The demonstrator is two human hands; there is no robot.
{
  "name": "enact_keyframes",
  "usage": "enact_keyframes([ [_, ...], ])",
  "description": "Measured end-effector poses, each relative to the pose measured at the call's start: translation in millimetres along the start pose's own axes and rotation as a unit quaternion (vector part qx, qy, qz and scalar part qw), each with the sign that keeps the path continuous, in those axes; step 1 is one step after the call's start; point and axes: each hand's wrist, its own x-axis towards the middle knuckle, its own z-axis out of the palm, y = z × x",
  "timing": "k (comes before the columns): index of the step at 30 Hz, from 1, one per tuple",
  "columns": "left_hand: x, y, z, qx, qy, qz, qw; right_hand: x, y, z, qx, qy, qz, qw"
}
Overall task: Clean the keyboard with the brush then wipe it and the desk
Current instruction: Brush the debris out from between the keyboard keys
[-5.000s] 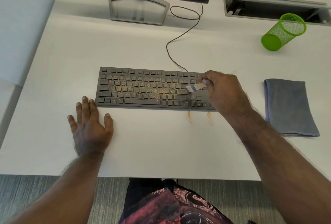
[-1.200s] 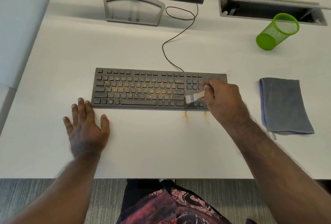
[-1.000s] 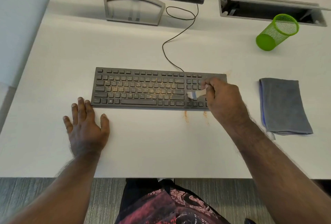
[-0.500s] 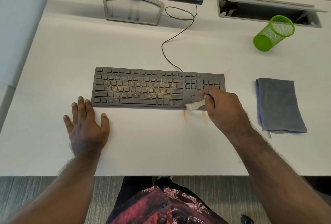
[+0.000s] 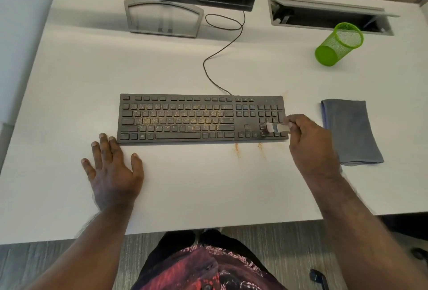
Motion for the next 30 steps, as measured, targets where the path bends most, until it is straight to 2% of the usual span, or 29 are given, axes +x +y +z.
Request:
enact_keyframes([
  [5, -1, 0, 0, -0.007, -0.001, 0.004, 1.000, -13, -7, 10, 0.010, -0.047, 0.012, 0.999],
  [12, -1, -1, 0, -0.007, -0.001, 0.012, 1.000, -8, -7, 7, 0.024, 0.031, 0.042, 0.998],
  [19, 0, -2, 1, -0.005, -0.007, 0.019, 1.000, -11, -14, 20, 0.070, 0.023, 0.070, 0.995],
  [26, 0, -1, 1, -0.008, -0.004, 0.017, 1.000, -6, -25, 25, 0.097, -0.053, 0.083, 0.990],
  [30, -1, -1, 1, -0.007, -0.001, 0.015, 1.000, 11, -34, 29, 0.162, -0.053, 0.086, 0.982],
])
